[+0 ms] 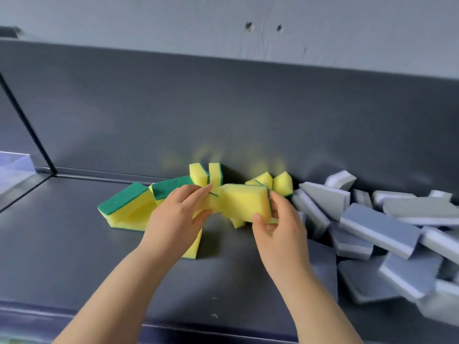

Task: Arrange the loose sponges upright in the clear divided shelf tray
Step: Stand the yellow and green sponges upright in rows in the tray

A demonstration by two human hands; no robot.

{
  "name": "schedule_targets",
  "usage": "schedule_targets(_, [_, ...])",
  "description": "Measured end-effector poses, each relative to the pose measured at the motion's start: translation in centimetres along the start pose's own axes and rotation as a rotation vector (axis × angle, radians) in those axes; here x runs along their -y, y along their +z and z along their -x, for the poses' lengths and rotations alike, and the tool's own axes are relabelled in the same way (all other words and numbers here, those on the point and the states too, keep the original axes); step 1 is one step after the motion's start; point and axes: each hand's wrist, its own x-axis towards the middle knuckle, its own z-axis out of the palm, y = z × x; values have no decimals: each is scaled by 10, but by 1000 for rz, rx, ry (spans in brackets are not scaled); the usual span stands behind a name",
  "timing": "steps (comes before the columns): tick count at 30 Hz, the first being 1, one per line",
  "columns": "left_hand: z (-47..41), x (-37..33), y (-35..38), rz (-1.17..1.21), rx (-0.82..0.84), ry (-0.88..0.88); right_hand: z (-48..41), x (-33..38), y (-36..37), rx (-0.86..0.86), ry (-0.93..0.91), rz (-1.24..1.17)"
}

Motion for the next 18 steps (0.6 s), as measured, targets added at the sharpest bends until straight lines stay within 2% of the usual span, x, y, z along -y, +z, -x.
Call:
schedule_targets(3, [1,-13,-9,165,-123,-41,1,1,-24,-48,-19,-60])
schedule_targets(6, [6,-27,-19,347,-171,-134,6,-4,-44,-77,-42,-84])
schedule_targets(9, [16,-40,-26,660,-96,-327,14,-9,-52,-33,-47,-72])
schedule_targets(11, [22,-44,-27,773,-6,-382,21,-8,-50,25,-104,-42])
schedule_targets(15, [35,-41,-26,605,204,-312,31,-11,-43,160,-181,124])
schedule_targets(18, [45,-38,-24,454,243,-265,35,-12,-37,336,-227,221])
